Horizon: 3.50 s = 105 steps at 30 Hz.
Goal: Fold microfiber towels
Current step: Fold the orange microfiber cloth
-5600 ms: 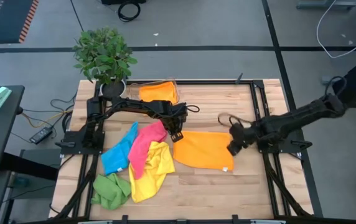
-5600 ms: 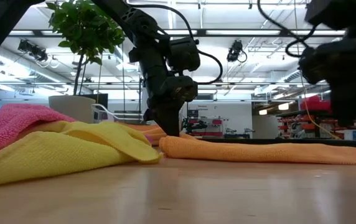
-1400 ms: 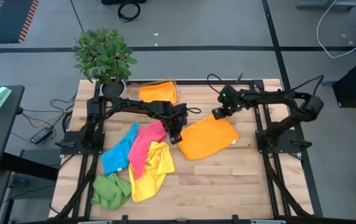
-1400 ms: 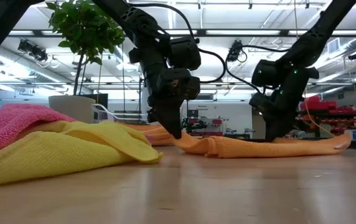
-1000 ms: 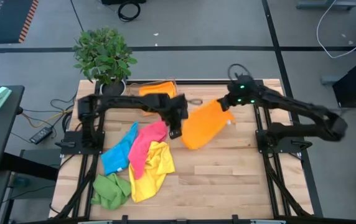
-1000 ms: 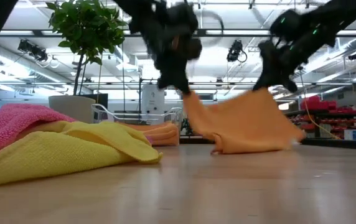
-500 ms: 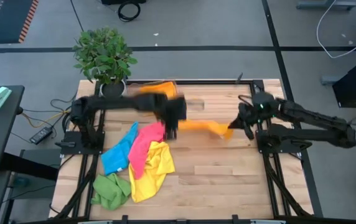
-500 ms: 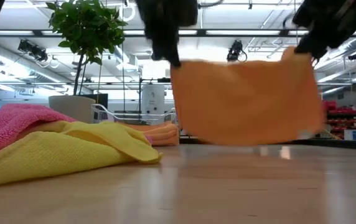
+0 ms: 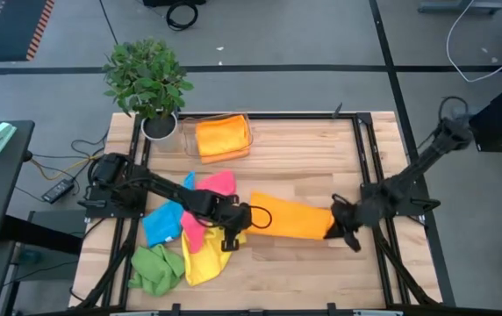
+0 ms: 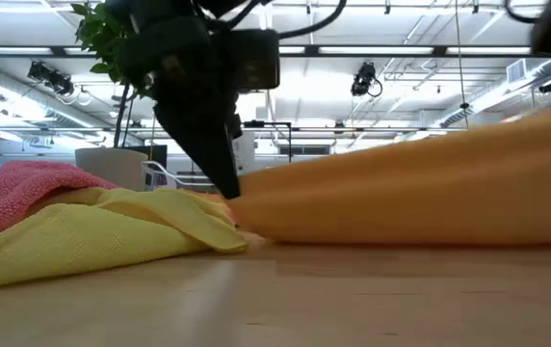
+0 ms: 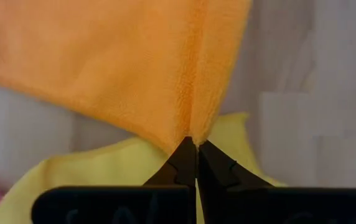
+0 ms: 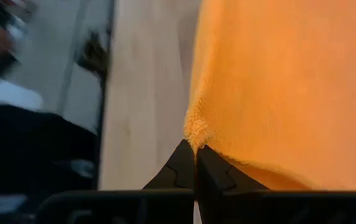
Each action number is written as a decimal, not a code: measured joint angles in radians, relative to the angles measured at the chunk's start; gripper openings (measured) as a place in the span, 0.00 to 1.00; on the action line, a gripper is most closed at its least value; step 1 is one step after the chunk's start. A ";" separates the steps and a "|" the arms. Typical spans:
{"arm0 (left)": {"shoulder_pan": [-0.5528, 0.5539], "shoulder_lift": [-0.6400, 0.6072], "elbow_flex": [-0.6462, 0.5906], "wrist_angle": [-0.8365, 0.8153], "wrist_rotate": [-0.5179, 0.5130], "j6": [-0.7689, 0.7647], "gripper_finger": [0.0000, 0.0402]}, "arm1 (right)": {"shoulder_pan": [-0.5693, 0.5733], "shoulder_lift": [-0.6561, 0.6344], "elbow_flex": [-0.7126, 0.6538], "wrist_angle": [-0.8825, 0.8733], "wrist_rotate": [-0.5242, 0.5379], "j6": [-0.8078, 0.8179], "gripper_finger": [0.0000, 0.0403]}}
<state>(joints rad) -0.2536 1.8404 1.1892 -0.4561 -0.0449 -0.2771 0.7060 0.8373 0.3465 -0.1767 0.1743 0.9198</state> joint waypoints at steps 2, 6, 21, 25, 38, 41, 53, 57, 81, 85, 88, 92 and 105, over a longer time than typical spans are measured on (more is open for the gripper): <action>0.001 -0.001 0.001 0.011 0.000 -0.001 0.02 | 0.083 0.076 0.004 0.020 0.056 0.070 0.01; 0.005 -0.001 0.001 0.048 0.001 -0.006 0.02 | 0.198 0.240 0.009 0.150 0.103 0.219 0.01; 0.063 -0.002 0.016 0.022 0.092 -0.048 0.21 | 0.258 0.492 0.061 0.336 -0.014 0.466 0.30; 0.105 -0.002 0.070 -0.021 0.152 -0.022 0.27 | 0.258 0.428 0.077 0.341 -0.102 0.483 0.44; 0.117 0.140 0.082 0.311 0.314 -0.130 0.15 | 0.105 0.207 0.077 -0.150 0.148 0.700 0.17; 0.096 0.161 0.081 0.320 0.319 -0.133 0.05 | 0.049 0.241 0.077 -0.189 0.130 0.680 0.03; 0.087 0.169 0.082 0.330 0.319 -0.262 0.23 | 0.024 0.125 0.076 -0.504 0.084 0.844 0.07; 0.085 0.169 0.082 0.329 0.320 -0.262 0.33 | 0.023 0.128 0.076 -0.542 0.054 0.835 0.14; 0.086 0.169 0.082 0.328 0.319 -0.270 0.40 | 0.023 0.168 -0.010 -0.405 0.079 0.872 0.18; 0.086 0.169 0.082 0.328 0.319 -0.270 0.40 | 0.022 0.168 -0.003 -0.377 0.051 0.875 0.04; 0.086 0.169 0.082 0.328 0.319 -0.269 0.40 | 0.023 0.168 0.042 -0.374 0.049 0.875 0.02; 0.086 0.169 0.082 0.328 0.319 -0.257 0.39 | 0.023 0.168 0.112 -0.383 0.029 0.884 0.02; 0.086 0.169 0.082 0.328 0.319 -0.227 0.39 | 0.024 0.168 0.187 -0.550 -0.150 0.936 0.02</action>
<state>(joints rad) -0.1680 2.0098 1.2716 -0.1280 0.2737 -0.5037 0.7296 1.0054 0.5334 -0.7264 0.0241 1.8557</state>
